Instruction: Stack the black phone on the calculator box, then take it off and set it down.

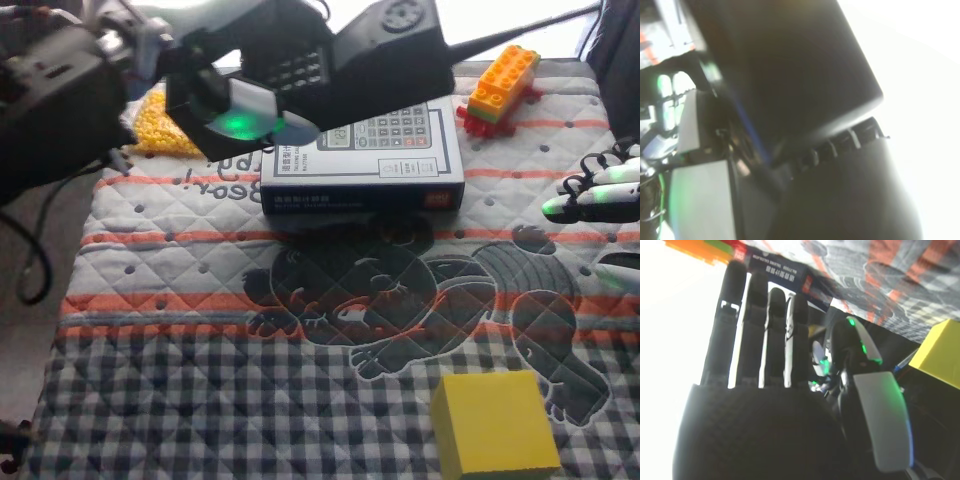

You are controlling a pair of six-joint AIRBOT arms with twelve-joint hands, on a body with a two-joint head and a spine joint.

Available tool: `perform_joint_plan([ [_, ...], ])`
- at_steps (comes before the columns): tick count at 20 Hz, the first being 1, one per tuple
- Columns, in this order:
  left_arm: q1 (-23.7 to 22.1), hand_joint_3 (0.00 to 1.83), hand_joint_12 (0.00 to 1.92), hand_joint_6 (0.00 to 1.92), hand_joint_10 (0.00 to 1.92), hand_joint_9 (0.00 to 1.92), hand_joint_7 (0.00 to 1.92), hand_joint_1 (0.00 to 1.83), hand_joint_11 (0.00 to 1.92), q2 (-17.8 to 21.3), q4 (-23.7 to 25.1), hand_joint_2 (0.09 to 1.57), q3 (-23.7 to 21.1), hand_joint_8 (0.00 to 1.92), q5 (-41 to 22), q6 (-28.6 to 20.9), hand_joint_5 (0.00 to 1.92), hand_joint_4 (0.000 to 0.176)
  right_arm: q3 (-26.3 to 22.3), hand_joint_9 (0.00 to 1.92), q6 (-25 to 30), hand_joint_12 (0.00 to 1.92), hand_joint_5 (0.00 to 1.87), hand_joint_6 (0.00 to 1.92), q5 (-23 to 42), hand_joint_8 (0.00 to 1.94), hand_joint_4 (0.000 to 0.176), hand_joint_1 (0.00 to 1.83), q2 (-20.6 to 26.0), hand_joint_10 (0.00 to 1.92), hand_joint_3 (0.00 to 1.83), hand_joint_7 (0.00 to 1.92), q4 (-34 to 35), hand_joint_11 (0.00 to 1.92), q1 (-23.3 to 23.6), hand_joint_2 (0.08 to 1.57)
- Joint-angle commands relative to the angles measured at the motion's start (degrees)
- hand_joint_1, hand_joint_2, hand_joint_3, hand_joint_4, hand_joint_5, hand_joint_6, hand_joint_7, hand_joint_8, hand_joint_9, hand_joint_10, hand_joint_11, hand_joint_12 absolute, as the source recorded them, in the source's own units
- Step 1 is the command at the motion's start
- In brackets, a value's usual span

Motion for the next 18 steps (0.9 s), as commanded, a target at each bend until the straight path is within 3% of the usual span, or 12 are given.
perform_joint_plan([
  [1, -1.57, 0.00, 1.15, 1.05, 1.03, 0.98, 1.12, 1.38, 0.69, -0.55, -0.31, 1.08, 1.18, 0.79, -6.68, -0.66, 0.93, 0.000, 0.27, 0.69, 0.21, 0.79, 0.62, 0.00, 7.08, 0.00, 0.000, 0.51, 0.06, 0.00, 0.00, 0.57, 0.65, 0.51, 0.88, 1.38],
  [3, -1.85, 0.00, 1.22, 0.94, 1.00, 1.09, 1.16, 1.39, 0.87, -2.16, -0.50, 1.05, 2.80, 0.68, -6.03, -0.66, 0.95, 0.000, 0.29, 0.67, 0.22, 0.67, 0.62, 0.00, 7.08, 0.00, 0.000, 0.49, 0.06, 0.00, 0.00, 0.58, 0.50, 0.51, 0.93, 1.38],
  [4, -2.02, 0.00, 1.24, 0.94, 0.94, 1.12, 1.14, 1.28, 1.00, -3.61, -0.64, 1.08, 4.19, 0.82, -5.50, -0.66, 0.95, 0.000, 0.36, 0.62, 0.22, 0.57, 0.62, 0.00, 7.08, 0.00, 0.000, 0.47, -0.01, 0.00, 0.00, 0.58, 0.38, 0.48, 0.95, 1.38],
  [5, -2.09, 0.00, 1.27, 0.93, 0.89, 1.08, 1.12, 1.26, 0.89, -5.00, -0.85, 1.09, 5.58, 0.89, -4.88, -0.66, 0.95, 0.000, 0.53, 0.59, 0.22, 0.50, 0.62, 0.00, 7.08, 0.00, 0.000, 0.47, -0.22, 0.00, 0.00, 0.57, 0.19, 0.48, 1.03, 1.38],
  [6, -2.11, 0.00, 1.40, 0.95, 0.80, 0.94, 1.09, 1.25, 0.47, -6.19, -1.29, 1.10, 6.81, 0.94, -4.09, -0.66, 0.93, 0.000, 0.78, 0.57, 0.23, 0.47, 0.61, 0.00, 7.08, 0.00, 0.000, 0.44, -0.56, 0.00, 0.00, 0.55, -0.09, 0.47, 1.24, 1.38],
  [8, -2.11, 0.01, 1.36, 1.07, 0.73, 0.85, 0.97, 1.21, 0.52, -8.17, -1.62, 1.14, 8.97, 1.11, -2.10, -0.66, 0.86, 0.000, 1.66, 0.58, 1.22, 0.47, 0.60, 0.00, 7.08, 0.00, 0.000, 0.44, -1.62, 0.01, 0.00, 0.55, -1.03, 0.48, 1.79, 1.38],
  [9, -1.92, 0.00, 1.25, 0.21, 0.59, 0.69, 0.65, 1.09, 0.47, -8.87, -1.68, 0.98, 9.72, 0.41, -1.43, -0.66, 0.69, 0.019, 2.15, 0.63, 2.00, 0.54, 0.60, 0.00, 7.06, 0.00, 0.000, 0.46, -2.13, 0.00, 0.00, 0.55, -1.51, 0.51, 1.97, 1.37],
  [12, -0.93, 0.00, 1.32, 0.01, 0.64, 0.56, 0.56, 1.01, 0.36, -9.58, -1.91, 0.95, 10.20, 0.25, -1.06, -0.66, 0.59, 0.026, 2.32, 0.64, 2.19, 0.56, 0.60, 0.00, 6.87, 0.01, 0.002, 0.48, -2.27, 0.00, 0.00, 0.57, -1.58, 0.51, 2.00, 1.38],
  [13, -0.38, 0.00, 1.20, 0.00, 0.46, 0.51, 0.52, 0.95, 0.23, -9.60, -2.38, 0.97, 10.20, 0.09, -1.08, -0.66, 0.52, 0.036, 2.35, 0.64, 2.19, 0.57, 0.60, 0.00, 6.84, 0.00, 0.017, 0.50, -2.27, 0.00, 0.00, 0.58, -1.58, 0.50, 2.00, 1.38],
  [15, -0.12, 0.00, 1.20, 0.00, 0.34, 0.52, 0.50, 0.93, 0.18, -9.63, -2.68, 0.97, 10.26, 0.03, -1.00, -0.66, 0.49, 0.045, 2.38, 0.65, 2.19, 0.57, 0.61, 0.00, 6.84, 0.00, 0.016, 0.53, -2.27, 0.00, 0.00, 0.58, -1.57, 0.50, 2.00, 1.38],
  [16, 0.04, 0.00, 1.12, 0.00, 0.23, 0.53, 0.49, 0.91, 0.19, -9.64, -2.79, 0.97, 10.25, 0.01, -1.00, -0.66, 0.47, 0.034, 2.38, 0.62, 2.19, 0.56, 0.60, 0.00, 6.84, 0.00, 0.017, 0.57, -2.27, 0.00, 0.00, 0.57, -1.56, 0.48, 2.00, 1.37],
  [18, 0.25, 0.00, 1.16, 0.00, 0.07, 0.54, 0.45, 0.94, 0.11, -9.64, -2.80, 0.94, 10.08, 0.00, -1.07, -0.66, 0.43, 0.023, 2.38, 0.63, 2.23, 0.58, 0.62, 0.01, 6.84, 0.00, 0.000, 0.62, -2.27, 0.01, 0.00, 0.58, -1.55, 0.52, 2.00, 1.37],
])
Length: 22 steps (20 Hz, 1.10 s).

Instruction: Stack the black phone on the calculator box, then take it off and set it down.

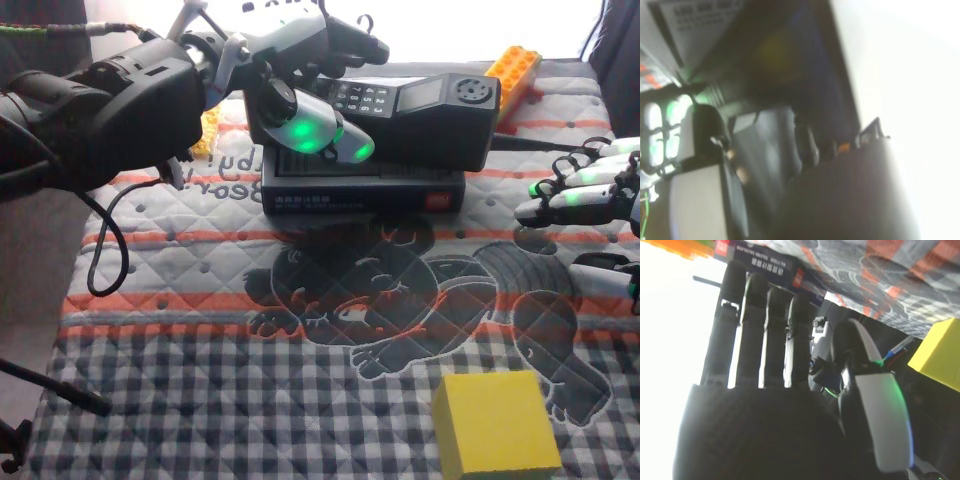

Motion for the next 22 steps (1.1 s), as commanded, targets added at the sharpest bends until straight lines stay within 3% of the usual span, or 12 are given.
perform_joint_plan([
  [1, -0.33, 0.00, 1.16, 0.00, 0.05, 0.51, 0.45, 0.94, 0.07, 0.44, -0.07, 0.94, 0.02, 0.00, -6.69, -0.36, 0.41, 0.039, 0.26, 0.62, 0.17, 0.56, 0.62, 0.00, 6.69, 0.00, 0.000, 0.59, 0.42, 0.00, 0.00, 0.58, 1.12, 0.50, 0.60, 1.37],
  [2, -0.17, 0.00, 0.95, 0.00, 0.03, 0.39, 0.40, 0.95, 0.01, 0.68, -0.18, 0.94, -0.27, 0.01, -6.97, -0.36, 0.38, 0.070, 0.25, 0.63, 0.28, 0.63, 0.61, 0.00, 6.69, 0.00, 0.019, 0.50, 0.42, 0.00, 0.00, 0.57, 1.12, 0.50, 0.60, 1.37],
  [3, 0.27, 0.00, 0.42, 0.00, 0.00, 0.20, 0.28, 0.88, 0.00, 1.35, -0.59, 0.94, -1.04, 0.00, -7.65, -0.36, 0.32, 0.110, 0.25, 0.56, 0.51, 0.61, 0.60, 0.00, 6.70, 0.00, 0.036, 0.48, 0.42, 0.00, 0.00, 0.56, 1.15, 0.39, 0.60, 1.37],
  [7, 2.37, 0.00, 0.74, 0.00, 0.01, 0.28, 0.26, 0.89, 0.00, 4.36, -2.78, 0.94, -4.03, 0.00, -10.89, -0.36, 0.28, 0.092, 0.03, 0.64, 2.78, 0.42, 0.57, 0.00, 8.34, 0.00, 0.050, 0.49, 1.06, 0.00, 0.00, 0.56, 1.18, 0.50, 0.62, 1.36],
  [8, 2.97, 0.00, 0.59, 0.00, 0.01, 0.22, 0.24, 0.89, 0.00, 5.40, -3.12, 0.95, -5.12, 0.00, -12.10, -0.66, 0.25, 0.086, -0.28, 0.57, 3.48, 0.27, 0.62, 0.00, 9.78, 0.00, 0.015, 0.57, 1.43, 0.00, 0.00, 0.56, 1.17, 0.46, 0.62, 1.32],
  [9, 3.65, 0.00, 0.47, 0.00, 0.01, 0.18, 0.22, 0.90, 0.00, 6.88, -3.18, 0.96, -6.75, 0.00, -13.87, -1.37, 0.22, 0.089, -0.71, 0.49, 3.92, 0.19, 0.62, 0.00, 11.77, 0.00, 0.009, 0.56, 1.81, 0.00, 0.00, 0.56, 1.19, 0.37, 0.62, 1.30],
  [11, 6.45, 0.00, 0.51, 0.00, 0.00, 0.17, 0.19, 0.84, 0.00, 11.27, -2.98, 0.97, -11.73, 0.00, -19.67, -1.91, 0.19, 0.155, -0.87, 0.50, 4.67, 0.14, 0.62, 0.00, 15.64, 0.01, 0.045, 0.63, 1.74, 0.02, 0.00, 0.54, 1.75, 0.42, 1.36, 1.25],
  [12, 7.48, 0.00, 0.55, 0.00, 0.00, 0.18, 0.20, 0.81, 0.00, 12.77, -2.99, 0.97, -13.69, 0.00, -22.19, -2.08, 0.19, 0.162, -0.71, 0.50, 4.66, 0.14, 0.62, 0.00, 16.03, 0.00, 0.052, 0.66, 1.45, 0.01, 0.00, 0.54, 1.94, 0.42, 2.22, 1.23],
  [14, 9.31, 0.00, 0.55, 0.01, 0.00, 0.18, 0.22, 0.88, 0.00, 15.30, -2.96, 0.95, -16.56, 0.01, -26.39, -3.03, 0.21, 0.138, -0.07, 0.49, 4.66, 0.14, 0.61, 0.00, 16.03, 0.00, 0.035, 0.65, 0.61, 0.00, 0.00, 0.53, 2.36, 0.42, 3.57, 1.22],
  [17, 11.27, 0.00, 0.34, 0.00, 0.00, 0.11, 0.13, 0.94, 0.00, 19.40, -1.94, 0.92, -20.67, 0.00, -32.47, -4.62, 0.17, 0.140, 0.60, 0.46, 4.66, 0.14, 0.61, 0.01, 16.19, 0.00, 0.042, 0.71, -0.51, 0.00, 0.00, 0.52, 2.62, 0.42, 5.59, 1.22],
  [19, 11.08, 0.00, 0.02, 0.00, 0.00, 0.00, 0.01, 0.87, 0.00, 20.32, -1.14, 0.85, -21.67, 0.00, -33.66, -4.64, 0.08, 0.139, 0.65, 0.48, 4.66, 0.13, 0.60, 0.00, 16.31, 0.00, 0.083, 0.68, -0.74, 0.00, 0.00, 0.52, 2.62, 0.41, 5.85, 1.19],
  [22, 11.95, 0.00, 0.11, 0.01, 0.02, 0.13, 0.09, 0.74, 0.18, 21.95, -0.71, 0.75, -23.29, 0.00, -36.11, -4.69, 0.15, 0.130, 1.07, 0.50, 4.66, 0.12, 0.59, 0.00, 16.39, 0.01, 0.082, 0.73, -1.50, 0.01, 0.00, 0.55, 2.60, 0.40, 7.18, 1.14],
])
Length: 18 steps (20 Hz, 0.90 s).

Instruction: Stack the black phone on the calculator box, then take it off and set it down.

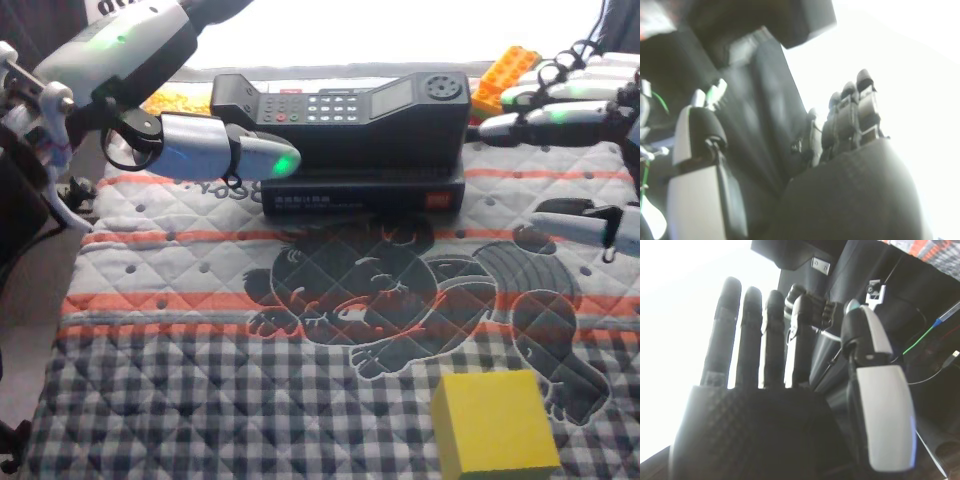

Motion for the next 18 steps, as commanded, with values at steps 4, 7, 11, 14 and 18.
perform_joint_plan([
  [4, 7.09, 0.00, 0.00, 0.00, 0.00, 0.00, 0.05, 0.91, 0.00, 6.15, -0.95, 0.79, -6.76, 0.00, -19.71, -1.11, 0.07, 0.174, 1.94, 0.51, -0.70, 0.52, 0.54, 0.00, 7.82, 0.00, 0.105, 0.77, -2.62, 0.00, 0.00, 0.54, 1.02, 0.29, 5.62, 1.07],
  [7, 12.28, 0.01, 0.00, 0.01, 0.00, 0.00, 0.00, 0.95, 0.00, 8.26, -2.49, 0.81, -10.19, 0.00, -24.44, -1.54, 0.06, 0.162, 3.24, 0.35, -1.38, 0.64, 0.38, 0.00, 5.71, 0.00, 0.094, 0.67, -4.00, 0.00, 0.00, 0.36, 1.03, 0.10, 8.60, 1.07],
  [11, 20.21, 0.01, 0.00, 0.00, 0.00, 0.00, 0.01, 1.02, 0.00, 9.49, -4.81, 0.87, -11.08, 0.00, -27.87, -11.87, 0.07, 0.176, 5.26, 0.33, -4.63, 1.00, 0.31, 0.00, -0.77, 0.00, 0.120, 0.63, -6.58, 0.00, 0.00, 0.34, 1.04, 0.00, 13.28, 1.02],
  [14, 25.29, 0.01, 0.00, 0.00, 0.00, 0.00, 0.00, 1.02, 0.00, 10.18, -7.16, 0.87, -11.25, 0.00, -30.84, -18.48, 0.03, 0.176, 8.43, 0.31, -4.63, 1.02, 0.23, 0.00, -5.90, 0.00, 0.142, 0.66, -9.90, 0.00, 0.00, 0.30, 1.04, 0.00, 16.20, 0.96],
  [18, 27.76, 0.00, 0.00, 0.01, 0.00, 0.00, 0.01, 1.01, 0.00, 9.63, -9.12, 0.87, -11.31, 0.00, -32.61, -20.82, 0.06, 0.176, 12.82, 0.45, -4.64, 1.14, 0.23, 0.00, -12.69, 0.01, 0.109, 0.75, -13.95, 0.02, 0.00, 0.36, 0.95, 0.14, 19.39, 0.91],
])
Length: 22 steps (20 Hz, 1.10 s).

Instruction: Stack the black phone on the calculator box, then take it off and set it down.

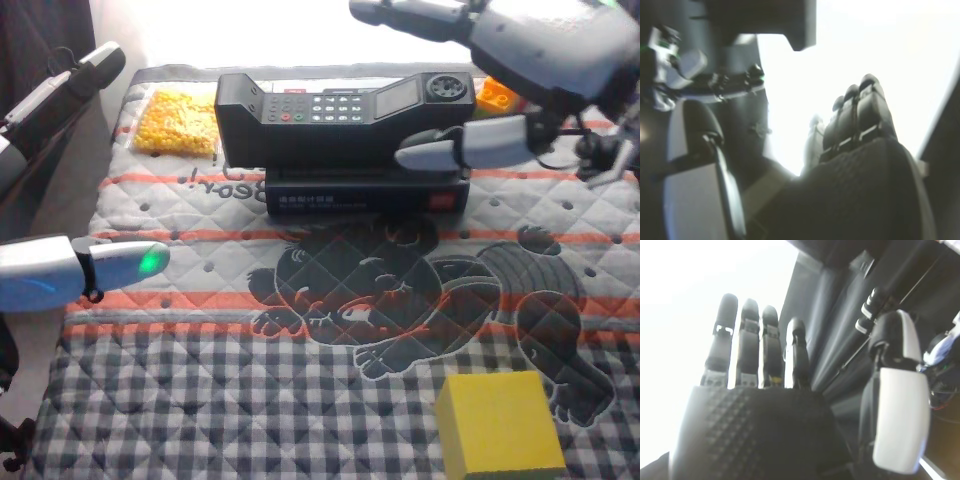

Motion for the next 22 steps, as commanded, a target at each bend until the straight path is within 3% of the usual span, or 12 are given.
perform_joint_plan([
  [1, 0.08, 0.00, 0.00, 0.00, 0.00, 0.00, 0.00, 0.91, 0.01, -0.26, 0.07, 0.85, 0.07, 0.00, -7.76, -0.45, 0.03, 0.141, 1.01, 0.46, -0.07, 1.14, 0.26, 0.01, 4.09, 0.01, 0.124, 0.74, -0.09, 0.02, 0.00, 0.37, 1.05, 0.15, 1.21, 0.91],
  [2, 0.46, 0.00, 0.01, 0.00, 0.00, 0.00, 0.00, 0.89, 0.02, -0.51, -0.54, 0.84, 0.14, 0.00, -7.79, -0.45, 0.03, 0.128, 2.12, 0.47, -0.07, 1.14, 0.27, 0.01, 2.56, 0.01, 0.125, 0.73, -1.24, 0.03, 0.00, 0.38, 0.95, 0.16, 1.90, 0.91],
  [6, 0.85, 0.00, 0.01, 0.01, 0.00, 0.00, 0.00, 0.89, 0.02, -0.92, -1.07, 0.81, 0.25, 0.00, -7.54, -0.60, 0.02, 0.137, 4.65, 0.55, -0.07, 1.22, 0.34, 0.01, -1.26, 0.02, 0.119, 0.75, -3.80, 0.03, 0.00, 0.52, 0.56, 0.15, 2.59, 0.92],
  [10, 1.32, 0.00, 0.02, 0.00, 0.00, 0.00, 0.00, 0.83, 0.03, -1.24, -1.12, 0.82, 0.77, 0.00, -7.62, -2.64, 0.01, 0.167, 5.16, 1.03, -0.07, 1.33, 0.67, 0.01, -2.21, 0.03, 0.010, 1.01, -4.47, 0.10, 0.00, 1.03, 0.15, 0.60, 2.59, 1.00],
  [11, 1.44, 0.00, 0.02, 0.00, 0.00, 0.00, 0.00, 0.81, 0.04, -1.26, -1.12, 0.82, 0.89, 0.00, -7.78, -3.31, 0.01, 0.171, 5.15, 1.29, -0.07, 1.43, 0.84, 0.00, -2.24, 0.49, 0.000, 1.30, -4.48, 0.30, 0.01, 1.18, 0.13, 0.96, 2.59, 1.01],
  [12, 1.73, 0.00, 0.02, 0.00, 0.00, 0.00, 0.00, 0.80, 0.04, -1.32, -1.12, 0.82, 1.12, 0.00, -8.09, -4.36, 0.01, 0.164, 5.12, 1.40, -0.07, 1.39, 0.99, 0.69, -2.46, 0.78, 0.000, 1.28, -4.48, 0.43, 0.03, 1.10, -0.16, 1.15, 2.58, 1.05],
  [13, 1.95, 0.00, 0.02, 0.00, 0.00, 0.00, 0.00, 0.78, 0.04, -1.33, -1.12, 0.82, 1.22, 0.00, -8.31, -4.99, 0.00, 0.165, 5.12, 1.38, -0.07, 1.33, 0.97, 0.78, -2.56, 0.90, 0.000, 1.28, -4.48, 0.47, 0.01, 1.13, -0.22, 1.15, 2.58, 1.08],
  [14, 2.07, 0.00, 0.02, 0.00, 0.00, 0.00, 0.00, 0.78, 0.04, -1.33, -1.14, 0.82, 1.23, 0.00, -8.40, -5.24, 0.00, 0.170, 5.12, 1.31, -0.07, 1.28, 0.98, 0.81, -2.63, 0.92, 0.000, 1.27, -4.47, 0.45, 0.00, 1.12, -0.23, 1.08, 2.58, 1.09],
  [15, 2.26, 0.00, 0.02, 0.00, 0.00, 0.00, 0.00, 0.79, 0.03, -1.33, -1.22, 0.81, 1.23, 0.00, -8.47, -5.41, 0.01, 0.175, 5.09, 1.13, -0.07, 1.19, 1.01, 0.76, -2.74, 0.77, 0.000, 1.36, -4.46, 0.93, 0.00, 1.12, -0.28, 0.95, 2.58, 1.07],
  [16, 2.41, 0.00, 0.02, 0.00, 0.00, 0.00, 0.00, 0.80, 0.03, -1.33, -1.28, 0.81, 1.22, 0.00, -8.49, -5.58, 0.02, 0.176, 5.09, 1.10, -0.07, 1.11, 1.00, 0.81, -2.91, 0.72, 0.000, 1.38, -4.46, 1.01, 0.00, 1.12, -0.29, 0.95, 2.58, 1.06],
  [20, 2.66, 0.00, 0.02, 0.01, 0.00, 0.00, 0.00, 0.78, 0.04, -1.47, -1.47, 0.81, 1.23, 0.00, -8.73, -6.12, 0.03, 0.136, 4.55, 0.98, -0.05, 1.01, 0.94, 1.01, -3.00, 0.77, 0.000, 1.38, -4.40, 1.10, 0.00, 1.06, -0.38, 0.85, 2.58, 1.09],
  [22, 2.81, 0.00, 0.03, 0.01, 0.00, 0.00, 0.00, 0.78, 0.04, -1.58, -1.48, 0.82, 1.23, 0.00, -8.81, -6.31, 0.03, 0.148, 3.15, 0.97, -0.05, 1.30, 0.96, 0.95, -2.05, 0.80, 0.000, 1.37, -3.96, 1.17, 0.00, 1.06, -1.23, 0.78, 2.75, 1.10],
])
